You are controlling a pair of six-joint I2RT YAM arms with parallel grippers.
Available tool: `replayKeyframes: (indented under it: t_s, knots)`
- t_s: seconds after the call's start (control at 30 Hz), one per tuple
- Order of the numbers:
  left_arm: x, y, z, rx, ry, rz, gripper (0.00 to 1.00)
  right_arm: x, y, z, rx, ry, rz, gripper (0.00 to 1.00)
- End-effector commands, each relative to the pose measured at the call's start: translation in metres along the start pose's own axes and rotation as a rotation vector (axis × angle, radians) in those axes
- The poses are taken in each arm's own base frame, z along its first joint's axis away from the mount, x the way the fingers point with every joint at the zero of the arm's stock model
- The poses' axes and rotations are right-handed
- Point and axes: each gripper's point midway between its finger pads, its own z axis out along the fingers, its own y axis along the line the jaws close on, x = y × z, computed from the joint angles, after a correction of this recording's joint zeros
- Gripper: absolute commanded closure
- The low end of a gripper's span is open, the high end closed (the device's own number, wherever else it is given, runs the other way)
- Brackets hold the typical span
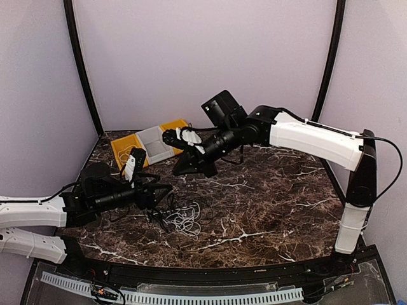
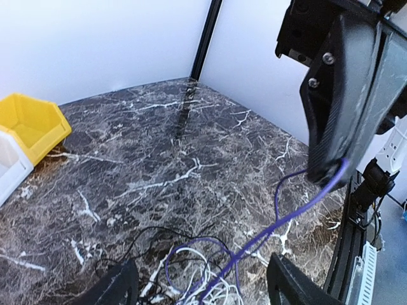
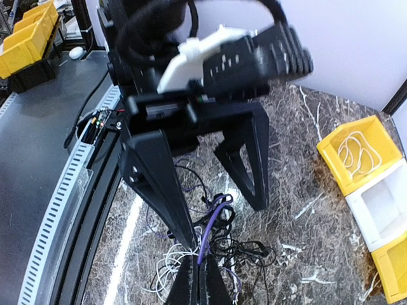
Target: Untangle the cables
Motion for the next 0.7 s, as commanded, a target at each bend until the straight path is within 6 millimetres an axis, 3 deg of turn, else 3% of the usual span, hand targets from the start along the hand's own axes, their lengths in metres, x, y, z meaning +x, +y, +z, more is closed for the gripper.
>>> replayKeyframes:
  t_s: [0.0, 0.07, 0.17, 0.33, 0.5, 0.67]
  knots:
    - [-0.022, -0.012, 0.015, 0.066, -0.130, 0.063, 0.29, -0.043, 0.008, -0.025, -0.005, -0.081, -0.024, 1.00]
    - [-0.016, -0.011, 0.028, 0.067, -0.120, 0.071, 0.34, -0.058, 0.009, -0.035, 0.003, -0.107, -0.045, 1.00]
    - [-0.003, -0.010, 0.045, 0.077, -0.096, 0.065, 0.55, -0.082, 0.006, -0.056, 0.050, -0.147, -0.096, 1.00]
    - [0.029, -0.010, 0.059, 0.115, -0.052, 0.008, 0.74, -0.132, -0.008, -0.123, 0.171, -0.251, -0.172, 1.00]
    - [0.050, -0.011, 0.061, 0.116, -0.015, -0.026, 0.78, -0.165, -0.019, -0.191, 0.251, -0.375, -0.199, 1.00]
    - [0.056, -0.009, 0.060, 0.104, 0.000, -0.033, 0.79, -0.176, -0.026, -0.228, 0.321, -0.417, -0.219, 1.00]
